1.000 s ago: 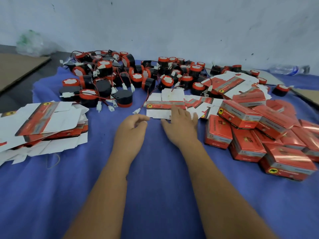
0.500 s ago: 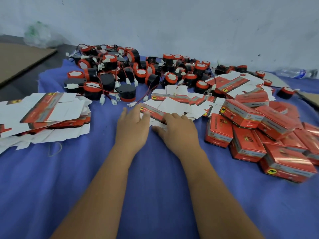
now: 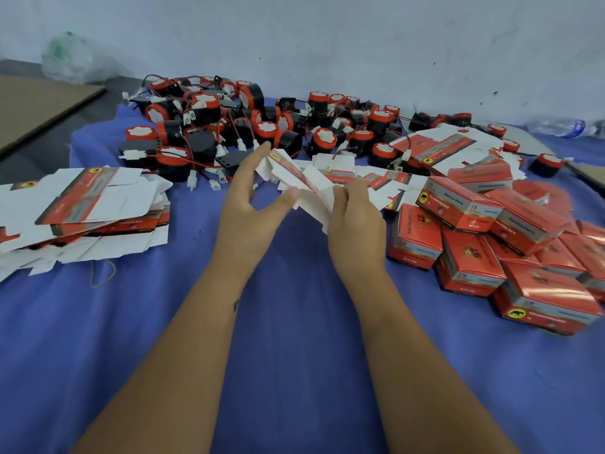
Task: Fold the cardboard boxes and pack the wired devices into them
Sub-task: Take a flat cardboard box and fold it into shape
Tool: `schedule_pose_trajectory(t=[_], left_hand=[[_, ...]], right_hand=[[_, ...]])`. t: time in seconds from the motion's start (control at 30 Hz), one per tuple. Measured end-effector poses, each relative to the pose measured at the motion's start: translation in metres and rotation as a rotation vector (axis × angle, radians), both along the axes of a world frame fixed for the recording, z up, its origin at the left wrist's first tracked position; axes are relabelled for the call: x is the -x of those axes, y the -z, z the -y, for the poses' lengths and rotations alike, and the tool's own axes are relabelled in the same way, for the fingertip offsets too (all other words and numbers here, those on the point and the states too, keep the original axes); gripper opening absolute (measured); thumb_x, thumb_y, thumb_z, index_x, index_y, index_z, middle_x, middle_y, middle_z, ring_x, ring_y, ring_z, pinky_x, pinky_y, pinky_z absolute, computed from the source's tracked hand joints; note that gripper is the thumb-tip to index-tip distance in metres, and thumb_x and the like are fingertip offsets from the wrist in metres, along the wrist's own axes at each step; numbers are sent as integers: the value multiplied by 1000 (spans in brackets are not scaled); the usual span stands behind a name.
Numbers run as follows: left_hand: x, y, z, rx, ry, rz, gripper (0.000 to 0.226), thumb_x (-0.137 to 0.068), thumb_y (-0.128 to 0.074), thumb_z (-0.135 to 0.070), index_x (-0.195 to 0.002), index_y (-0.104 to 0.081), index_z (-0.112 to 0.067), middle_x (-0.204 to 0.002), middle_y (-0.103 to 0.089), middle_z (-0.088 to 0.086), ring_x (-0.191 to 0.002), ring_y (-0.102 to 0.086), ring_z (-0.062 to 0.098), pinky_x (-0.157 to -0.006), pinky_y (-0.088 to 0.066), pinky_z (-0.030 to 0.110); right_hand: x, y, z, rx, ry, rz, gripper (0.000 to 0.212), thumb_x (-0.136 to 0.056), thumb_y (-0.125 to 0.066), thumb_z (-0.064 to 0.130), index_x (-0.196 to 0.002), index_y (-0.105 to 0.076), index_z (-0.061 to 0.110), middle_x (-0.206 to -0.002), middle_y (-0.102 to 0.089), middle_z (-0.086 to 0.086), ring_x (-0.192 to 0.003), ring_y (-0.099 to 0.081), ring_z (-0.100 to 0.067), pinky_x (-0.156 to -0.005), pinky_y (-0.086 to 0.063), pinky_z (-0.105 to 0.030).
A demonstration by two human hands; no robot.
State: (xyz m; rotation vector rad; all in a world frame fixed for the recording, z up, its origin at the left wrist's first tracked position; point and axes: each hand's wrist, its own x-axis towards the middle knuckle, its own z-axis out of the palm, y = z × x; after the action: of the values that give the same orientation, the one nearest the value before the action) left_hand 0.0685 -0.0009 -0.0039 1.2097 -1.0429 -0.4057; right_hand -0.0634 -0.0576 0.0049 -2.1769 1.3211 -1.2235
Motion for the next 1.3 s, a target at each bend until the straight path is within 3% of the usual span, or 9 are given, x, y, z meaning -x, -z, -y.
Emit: schedule_pose_trajectory(t=[0.13,0.27,0.37,0.47,0.6,0.73,1.03,1.2,1.3], left_hand=[[4,-1,-6,55,-32,355,88,-74,-76,-42,-148,-29,-35,-148,-35,-27,-139,-32,-5,-114,-27,16],[8,4,-4,-46,-13,501,120,-63,-86,-39,-150,-5,-35,-142,-40,-23,-137,-39,11,-114,-31,30],[7,3,-2,-50,17,508,100,-69,-86,-24,-146,-23,-36,-137,-48,-22,-131,-40,-2,-111,-31,19],[7,2,-2,64,-11,529,53,-80,-71,-27,-130,-52,-26,-122,-48,-30,-117,-44,-11,-100,-30,6],[11,-2,-6,55,32,307,32,-92,-58,-33,-122,-51,-30,-119,-55,-22,-111,-53,-4,-90,-42,12],[9,-6,-7,113,64,70,16,-94,-56,-35,-109,-51,-33,-97,-61,-30,-92,-60,-5,-74,-48,14],[9,-4,-1,102,107,-287,24,-84,-65,-24,-102,-51,-31,-102,-66,-8,-90,-67,10,-73,-55,28],[1,-9,1,92,289,-617,46,-101,-34,-49,-114,-69,-21,-116,-72,1,-107,-68,18,-80,-55,29],[3,-9,1,55,215,-554,39,-107,-32,-35,-120,-66,-21,-119,-71,0,-114,-65,21,-88,-53,33]], right_hand=[[2,3,6,-99,-1,338,21,-105,-40,24,-87,-46,13,-68,-47,12,-60,-50,8,-48,-36,-11],[5,0,13,-220,60,598,31,-105,-41,22,-75,-47,19,-72,-53,4,-63,-51,5,-57,-44,-14],[5,-3,14,-457,41,841,29,-105,-41,24,-82,-56,14,-92,-68,-8,-88,-70,-26,-75,-60,-41],[5,-6,11,-536,-40,994,29,-105,-41,23,-85,-62,14,-85,-72,-4,-79,-73,-25,-59,-59,-32],[-1,-7,5,-441,-117,854,21,-104,-43,21,-94,-61,15,-95,-69,-4,-81,-67,-14,-66,-56,-30],[-2,-9,0,-387,-448,827,37,-93,-45,40,-127,-51,29,-138,-55,2,-128,-50,-10,-105,-43,-29],[-15,1,-9,-513,-506,732,24,-93,-59,10,-115,-62,19,-108,-70,4,-98,-65,-6,-80,-54,-21],[-21,4,-8,-476,-453,656,35,-94,-44,6,-100,-57,38,-94,-65,24,-88,-59,6,-77,-50,-16],[-22,3,-11,-440,-480,651,39,-93,-40,3,-102,-53,39,-101,-62,20,-87,-57,9,-76,-49,-12]])
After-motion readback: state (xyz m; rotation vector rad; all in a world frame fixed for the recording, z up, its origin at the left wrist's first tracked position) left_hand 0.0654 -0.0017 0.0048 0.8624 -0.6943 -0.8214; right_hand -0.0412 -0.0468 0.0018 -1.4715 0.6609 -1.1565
